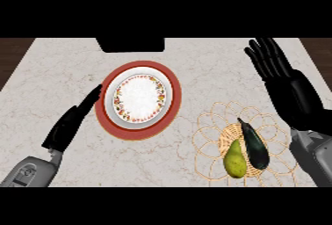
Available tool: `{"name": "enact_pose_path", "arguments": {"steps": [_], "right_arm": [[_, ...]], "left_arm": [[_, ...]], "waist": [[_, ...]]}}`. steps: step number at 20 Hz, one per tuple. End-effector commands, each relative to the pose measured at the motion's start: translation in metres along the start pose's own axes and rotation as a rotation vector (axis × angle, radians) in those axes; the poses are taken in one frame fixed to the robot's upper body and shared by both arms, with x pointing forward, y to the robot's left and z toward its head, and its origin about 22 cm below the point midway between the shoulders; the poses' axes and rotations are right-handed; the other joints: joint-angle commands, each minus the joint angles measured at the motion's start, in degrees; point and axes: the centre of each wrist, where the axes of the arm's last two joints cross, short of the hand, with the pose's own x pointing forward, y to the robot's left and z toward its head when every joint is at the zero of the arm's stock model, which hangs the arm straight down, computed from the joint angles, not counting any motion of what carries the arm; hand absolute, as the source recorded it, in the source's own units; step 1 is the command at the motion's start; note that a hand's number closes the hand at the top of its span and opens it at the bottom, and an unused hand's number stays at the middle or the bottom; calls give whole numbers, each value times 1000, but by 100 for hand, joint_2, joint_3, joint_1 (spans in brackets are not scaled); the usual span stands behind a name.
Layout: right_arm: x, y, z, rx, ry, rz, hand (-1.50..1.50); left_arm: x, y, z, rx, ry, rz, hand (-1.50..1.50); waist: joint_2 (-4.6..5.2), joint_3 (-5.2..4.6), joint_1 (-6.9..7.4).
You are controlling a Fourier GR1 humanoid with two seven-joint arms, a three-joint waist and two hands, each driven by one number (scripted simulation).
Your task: Pick the eggplant from the placemat and place it in the plate
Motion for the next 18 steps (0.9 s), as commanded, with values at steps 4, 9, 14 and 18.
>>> {"name": "enact_pose_path", "arguments": {"steps": [4,9,14,18], "right_arm": [[-42,60,-4,169,232,-134,150],[-69,4,28,335,552,610,150],[-114,101,67,-78,601,187,-150],[-111,108,75,-170,480,130,-150]], "left_arm": [[49,26,-15,137,-200,82,0],[55,28,-21,168,-233,158,0],[57,49,-17,243,-216,193,0],[61,59,-11,252,-232,192,0]], "waist": [[128,-110,274],[89,-210,393],[99,-105,2],[96,-106,-5]]}}
